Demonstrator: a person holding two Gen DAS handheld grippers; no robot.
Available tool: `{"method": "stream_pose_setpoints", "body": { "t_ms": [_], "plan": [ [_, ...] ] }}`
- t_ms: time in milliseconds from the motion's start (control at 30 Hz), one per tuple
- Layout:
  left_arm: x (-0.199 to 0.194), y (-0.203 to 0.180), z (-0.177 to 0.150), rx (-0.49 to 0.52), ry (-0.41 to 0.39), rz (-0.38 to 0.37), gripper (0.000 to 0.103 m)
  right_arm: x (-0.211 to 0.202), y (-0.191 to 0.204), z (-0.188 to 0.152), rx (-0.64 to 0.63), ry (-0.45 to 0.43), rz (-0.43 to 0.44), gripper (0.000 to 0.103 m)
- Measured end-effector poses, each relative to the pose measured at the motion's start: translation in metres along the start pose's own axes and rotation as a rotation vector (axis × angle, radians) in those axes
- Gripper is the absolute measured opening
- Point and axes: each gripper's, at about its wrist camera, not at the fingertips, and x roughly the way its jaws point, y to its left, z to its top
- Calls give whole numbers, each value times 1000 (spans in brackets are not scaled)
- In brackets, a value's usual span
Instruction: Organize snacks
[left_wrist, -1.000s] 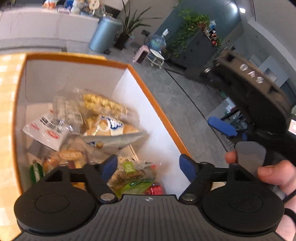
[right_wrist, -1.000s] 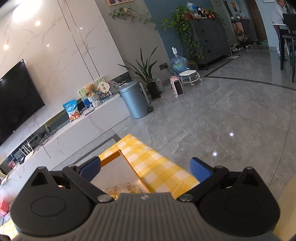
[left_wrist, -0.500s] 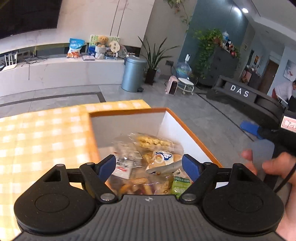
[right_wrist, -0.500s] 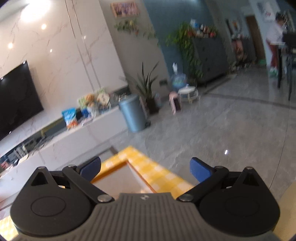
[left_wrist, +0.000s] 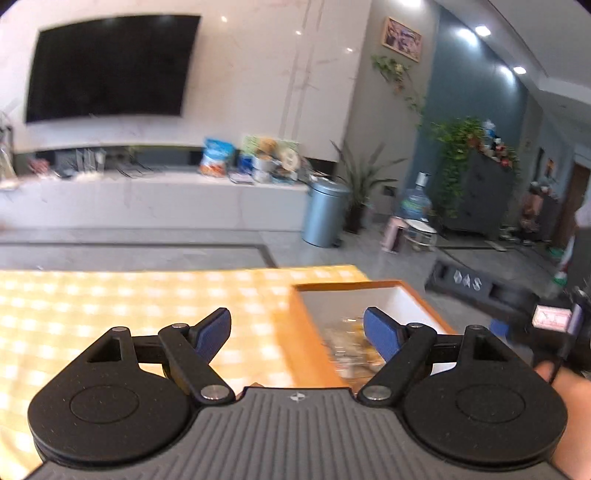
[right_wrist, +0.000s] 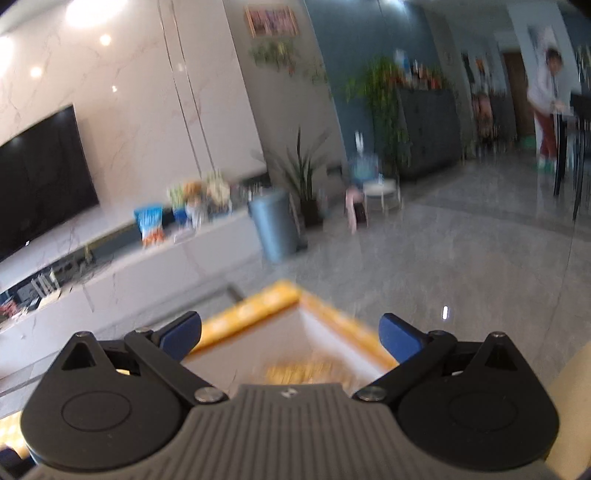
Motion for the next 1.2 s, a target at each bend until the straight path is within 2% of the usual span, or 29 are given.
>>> {"method": "stream_pose_setpoints", "body": {
  "t_ms": [100, 200, 367, 433, 533, 700, 867, 1000, 1100, 1200],
  "plan": [
    [-14, 10, -4, -29, -6, 34, 96, -14, 6, -27, -24, 12, 42, 100],
    [-29, 24, -11, -106, -43, 72, 96, -37, 11, -72, -100, -73, 38, 100],
    [-37, 35, -26, -85, -73, 94, 96, -68, -4, -125, -211, -71, 18, 100],
    [-38, 36, -35, -83, -87, 93, 96, -80, -9, -131, -238, -76, 7, 100],
    [-33, 40, -56, -75, -127, 86, 96, -92, -12, -136, -250, -129, -3, 100],
    [-19, 37, -74, -46, -76, 72, 96, -92, -8, -148, -318, -172, 29, 100],
    [-12, 34, -78, -30, -41, 58, 96, -77, 6, -154, -394, -114, -67, 100],
    [-10, 28, -86, 0, -31, 65, 96, -76, 4, -155, -373, -105, -39, 100],
    [-10, 24, -93, 23, -42, 96, 96, -75, 2, -156, -359, -103, -57, 100],
    [-11, 23, -96, 19, -45, 90, 96, -75, 6, -159, -356, -100, -63, 99]
  ]
}}
